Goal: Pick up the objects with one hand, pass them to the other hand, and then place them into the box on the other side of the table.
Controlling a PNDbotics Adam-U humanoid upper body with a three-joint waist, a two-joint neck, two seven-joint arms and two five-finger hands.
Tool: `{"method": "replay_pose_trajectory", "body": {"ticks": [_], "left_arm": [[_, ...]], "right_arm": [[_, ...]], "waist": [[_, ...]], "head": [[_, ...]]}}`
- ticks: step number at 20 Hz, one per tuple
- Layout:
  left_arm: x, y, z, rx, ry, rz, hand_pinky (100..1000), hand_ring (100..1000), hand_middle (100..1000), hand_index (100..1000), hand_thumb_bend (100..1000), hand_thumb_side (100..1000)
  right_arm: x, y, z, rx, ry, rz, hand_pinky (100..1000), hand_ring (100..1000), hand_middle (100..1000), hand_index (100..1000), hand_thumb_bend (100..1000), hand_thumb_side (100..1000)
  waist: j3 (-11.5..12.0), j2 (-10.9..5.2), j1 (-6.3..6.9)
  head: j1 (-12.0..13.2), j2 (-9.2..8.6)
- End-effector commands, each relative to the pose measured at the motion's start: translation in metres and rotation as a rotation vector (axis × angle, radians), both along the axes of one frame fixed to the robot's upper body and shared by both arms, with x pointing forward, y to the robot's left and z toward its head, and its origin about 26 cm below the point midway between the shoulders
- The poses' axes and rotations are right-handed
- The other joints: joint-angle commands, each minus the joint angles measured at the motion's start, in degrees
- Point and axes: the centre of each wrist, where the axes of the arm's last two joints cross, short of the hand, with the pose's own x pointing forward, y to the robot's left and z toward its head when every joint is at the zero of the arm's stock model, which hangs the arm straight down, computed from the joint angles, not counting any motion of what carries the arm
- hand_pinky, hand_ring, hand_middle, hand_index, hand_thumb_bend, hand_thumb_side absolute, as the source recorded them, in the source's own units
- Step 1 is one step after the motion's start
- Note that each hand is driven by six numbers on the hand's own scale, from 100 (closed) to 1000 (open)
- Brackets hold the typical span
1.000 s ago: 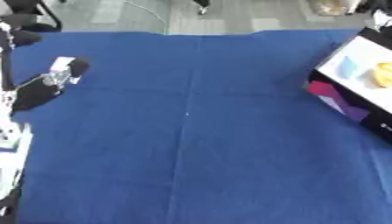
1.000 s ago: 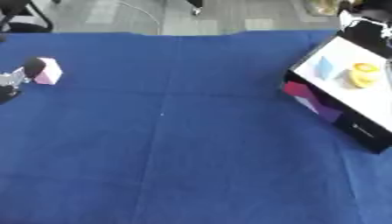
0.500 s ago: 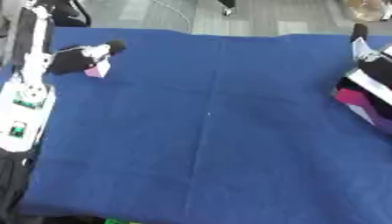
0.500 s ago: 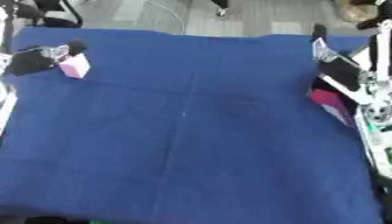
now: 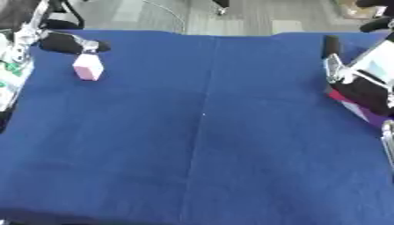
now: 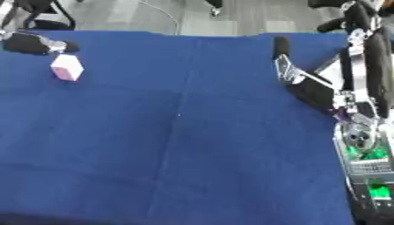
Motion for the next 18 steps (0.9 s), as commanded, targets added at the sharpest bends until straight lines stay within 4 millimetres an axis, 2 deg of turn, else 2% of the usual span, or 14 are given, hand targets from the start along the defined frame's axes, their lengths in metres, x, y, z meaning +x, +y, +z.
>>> {"method": "replay_pose_trajectory", "body": {"ticks": [1,2,3,6,11,13,18], "left_arm": [[0.003,0.023,0.016,0.03,0.065,0.098,769,658,710,833,955,460],[0.006,0.027,0.015,0.025,0.089,0.108,769,658,710,833,955,460],[0.007,0.032,0.013,0.032,0.121,0.126,795,682,718,864,905,435],[0.011,0.046,0.005,0.079,0.221,0.178,819,713,740,889,843,404],[0.018,0.066,-0.005,0.127,0.351,0.21,837,736,757,908,780,371],[0.02,0.075,-0.006,0.135,0.393,0.223,839,736,757,904,682,322],[0.027,0.093,-0.003,0.192,0.493,0.254,842,736,756,901,520,241]], "right_arm": [[-0.006,0.003,0.013,-0.007,-0.025,0.03,592,866,693,925,228,338],[-0.007,0.003,0.013,-0.008,-0.024,0.032,592,866,693,925,228,338],[-0.007,0.003,0.014,-0.01,-0.022,0.033,590,868,692,925,222,344],[-0.006,0.005,0.015,-0.013,-0.02,0.04,588,868,691,925,218,350],[-0.006,0.008,0.017,-0.019,-0.023,0.057,586,869,690,926,210,357],[-0.006,0.009,0.017,-0.019,-0.023,0.06,583,870,689,926,205,362],[-0.005,0.011,0.017,-0.003,-0.025,0.06,577,871,685,926,193,372]], "waist": [[-0.28,0.1,0.12],[-0.35,0.14,0.09],[-0.7,0.4,0.2],[-1.62,0.91,0.45],[-2.8,1.79,0.6],[-3.32,2.26,0.62],[-4.1,3.57,0.62]], "head": [[0.35,-0.14],[0.34,-0.14],[0.4,-0.14],[0.66,-0.14],[0.76,-0.14],[0.85,-0.14],[1.16,-0.14]]}}
